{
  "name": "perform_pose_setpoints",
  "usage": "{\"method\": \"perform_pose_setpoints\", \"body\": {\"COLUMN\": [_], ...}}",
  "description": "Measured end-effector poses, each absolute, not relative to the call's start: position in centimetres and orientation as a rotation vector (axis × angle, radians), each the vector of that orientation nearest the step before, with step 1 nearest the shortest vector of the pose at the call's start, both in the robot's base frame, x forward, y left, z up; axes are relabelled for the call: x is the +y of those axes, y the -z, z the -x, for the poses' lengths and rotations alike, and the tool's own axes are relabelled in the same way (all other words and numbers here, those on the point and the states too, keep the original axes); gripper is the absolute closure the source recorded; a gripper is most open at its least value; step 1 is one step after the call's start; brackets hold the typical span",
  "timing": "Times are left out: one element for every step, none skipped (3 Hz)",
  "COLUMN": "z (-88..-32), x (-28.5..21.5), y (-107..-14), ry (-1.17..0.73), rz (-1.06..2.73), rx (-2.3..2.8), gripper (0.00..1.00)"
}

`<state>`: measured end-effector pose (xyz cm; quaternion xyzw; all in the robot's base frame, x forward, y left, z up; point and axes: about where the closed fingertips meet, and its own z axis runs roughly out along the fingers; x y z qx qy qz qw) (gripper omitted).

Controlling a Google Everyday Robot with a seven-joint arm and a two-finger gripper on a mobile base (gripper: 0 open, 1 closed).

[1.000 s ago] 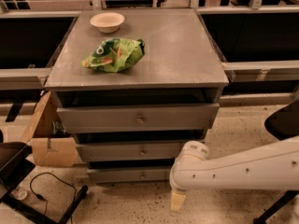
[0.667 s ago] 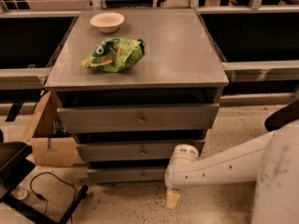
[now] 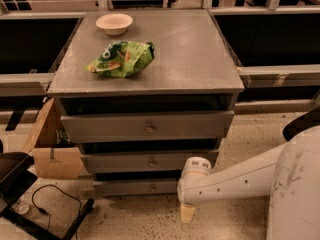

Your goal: Open bottom drawer

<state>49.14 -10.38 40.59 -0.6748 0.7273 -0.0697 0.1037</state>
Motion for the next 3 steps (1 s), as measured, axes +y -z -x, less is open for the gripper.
{"method": "perform_pose_setpoints", "body": {"z": [-49.3, -50.5, -52.5], "x": [-9.7, -9.0, -8.1], "y": [-37.2, -31.1, -25.8], "ry": [0.193, 0.155, 0.136], "rz": [2.007, 1.999, 2.019], "rx": [2.148, 2.132, 2.102], "gripper": [0.00, 0.00, 0.00]}}
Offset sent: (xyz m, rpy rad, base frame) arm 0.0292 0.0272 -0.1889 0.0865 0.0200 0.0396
